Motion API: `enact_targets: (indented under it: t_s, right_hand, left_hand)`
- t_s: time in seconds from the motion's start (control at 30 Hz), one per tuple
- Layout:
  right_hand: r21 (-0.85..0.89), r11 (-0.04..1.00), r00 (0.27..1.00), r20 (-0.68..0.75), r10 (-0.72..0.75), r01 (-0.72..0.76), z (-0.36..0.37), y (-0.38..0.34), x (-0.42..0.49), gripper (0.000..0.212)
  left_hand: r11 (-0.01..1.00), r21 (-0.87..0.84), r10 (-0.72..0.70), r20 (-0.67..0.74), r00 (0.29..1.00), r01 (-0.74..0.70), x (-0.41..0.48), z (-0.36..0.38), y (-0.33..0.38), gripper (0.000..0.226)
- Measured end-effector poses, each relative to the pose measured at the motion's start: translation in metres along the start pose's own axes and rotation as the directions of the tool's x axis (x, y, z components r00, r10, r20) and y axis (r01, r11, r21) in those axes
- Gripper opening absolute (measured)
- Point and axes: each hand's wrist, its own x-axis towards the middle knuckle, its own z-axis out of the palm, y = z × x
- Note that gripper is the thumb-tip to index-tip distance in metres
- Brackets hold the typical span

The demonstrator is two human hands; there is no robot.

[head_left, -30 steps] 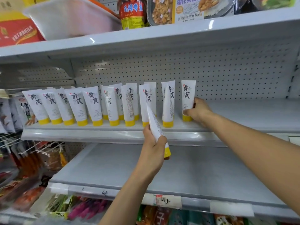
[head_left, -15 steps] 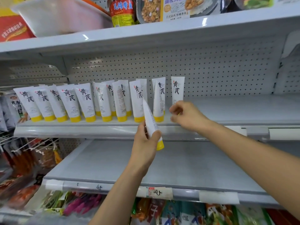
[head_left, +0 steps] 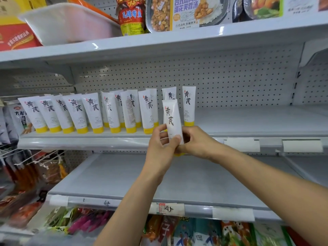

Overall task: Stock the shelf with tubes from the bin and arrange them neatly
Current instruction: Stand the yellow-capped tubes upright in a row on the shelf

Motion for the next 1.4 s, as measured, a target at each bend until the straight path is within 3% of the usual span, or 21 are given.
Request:
enact_targets:
  t_s: [0.23,0.43,0.53,0.87,1.2,1.3,1.4]
  right_hand:
    - [-0.053,0.997,0.985,-0.165,0.044,-0.054,-0.03,0.003,0.023,0.04]
    - [-0.01,0.992,0.967,-0.226,0.122,-0.127,-0.045,0.014,0.049,0.052]
    - [-0.01,0.988,0.965,-0.215,0.148,-0.154,-0.048,0.019,0.056,0.052]
    - [-0.04,0.978,0.971,-0.129,0.2,-0.207,-0.048,0.03,0.066,0.05]
    - [-0.065,0.975,0.967,-0.162,0.199,-0.212,-0.045,0.025,0.052,0.049]
    - [-0.141,0.974,0.959,-0.25,0.137,-0.176,-0.045,0.027,0.031,0.049]
    - [-0.325,0.944,0.923,-0.379,-0.072,-0.06,-0.039,0.032,-0.001,0.04]
  left_hand:
    - [0.93,0.342,0.129,0.035,0.991,-0.133,0.004,-0.02,-0.01,0.025]
    - [0.6,0.742,0.233,0.195,0.953,-0.299,0.008,-0.037,-0.023,0.031]
    - [0.566,0.771,0.199,0.217,0.956,-0.293,0.009,-0.041,-0.028,0.031]
    - [0.609,0.751,0.142,0.214,0.966,-0.256,0.013,-0.05,-0.037,0.029]
    - [0.584,0.77,0.106,0.24,0.965,-0.256,0.007,-0.048,-0.03,0.032]
    - [0.569,0.782,0.106,0.237,0.966,-0.255,-0.003,-0.052,-0.029,0.032]
    - [0.531,0.81,0.088,0.239,0.967,-0.248,-0.018,-0.057,-0.034,0.033]
